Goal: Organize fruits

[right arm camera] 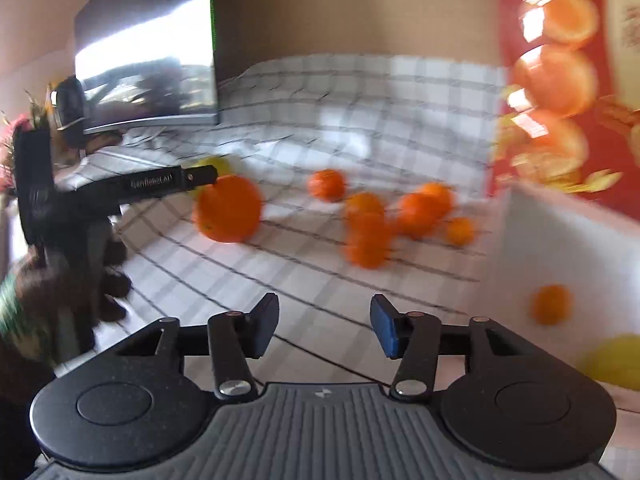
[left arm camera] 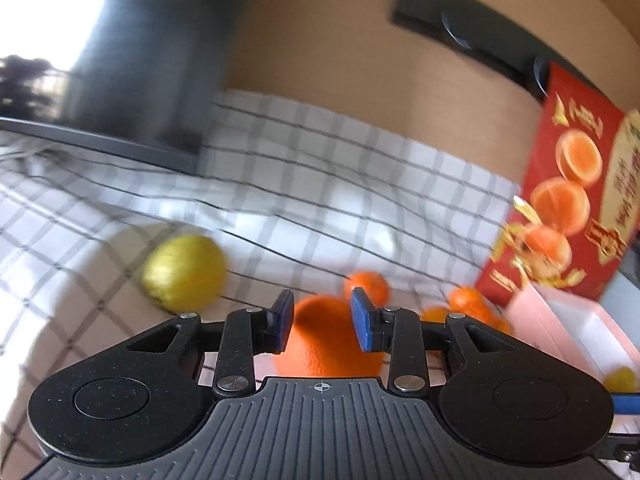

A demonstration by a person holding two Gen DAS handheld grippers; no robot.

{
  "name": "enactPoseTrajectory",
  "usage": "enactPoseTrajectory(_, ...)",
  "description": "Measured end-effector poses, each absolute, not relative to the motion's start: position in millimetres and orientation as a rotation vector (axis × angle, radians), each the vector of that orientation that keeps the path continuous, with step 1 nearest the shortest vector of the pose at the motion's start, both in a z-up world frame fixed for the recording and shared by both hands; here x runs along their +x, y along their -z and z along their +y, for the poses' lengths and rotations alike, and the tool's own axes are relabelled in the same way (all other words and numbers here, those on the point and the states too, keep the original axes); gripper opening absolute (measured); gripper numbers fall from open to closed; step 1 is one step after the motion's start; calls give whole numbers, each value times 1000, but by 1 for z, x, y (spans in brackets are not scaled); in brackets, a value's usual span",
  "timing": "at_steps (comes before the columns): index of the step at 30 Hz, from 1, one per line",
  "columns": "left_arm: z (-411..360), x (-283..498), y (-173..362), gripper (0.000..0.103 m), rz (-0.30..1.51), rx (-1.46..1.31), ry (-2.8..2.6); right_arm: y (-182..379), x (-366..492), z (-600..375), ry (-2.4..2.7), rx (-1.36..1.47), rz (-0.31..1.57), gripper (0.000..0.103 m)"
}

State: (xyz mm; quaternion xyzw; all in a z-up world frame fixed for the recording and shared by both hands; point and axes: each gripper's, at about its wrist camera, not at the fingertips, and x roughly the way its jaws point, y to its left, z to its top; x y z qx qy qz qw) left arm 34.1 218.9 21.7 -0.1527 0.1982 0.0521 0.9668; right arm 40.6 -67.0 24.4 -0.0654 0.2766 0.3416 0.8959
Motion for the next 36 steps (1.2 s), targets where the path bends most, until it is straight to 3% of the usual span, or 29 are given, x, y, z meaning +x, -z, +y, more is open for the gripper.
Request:
enactPoseTrajectory(5, 189, 45, -36, 37, 491, -177, -129, -22, 17, -105, -708, -130, 519, 67)
enactPoseTrajectory(11, 177, 41, -39, 38, 536, -86, -138, -6, -4, -112, -654, -233, 467, 67)
enactPoseTrajectory(21, 202, 24, -15, 40, 330, -233, -111, -15, 3, -46, -552, -504, 404, 74)
enactPoseTrajectory(29, 219, 11, -7, 37, 264, -343, -87, -25, 55, 6, -530, -442, 366, 76)
enactPoseTrajectory(36, 212, 11, -6, 38, 266, -303, -87, -2, 127, 22, -437, -239, 581, 74)
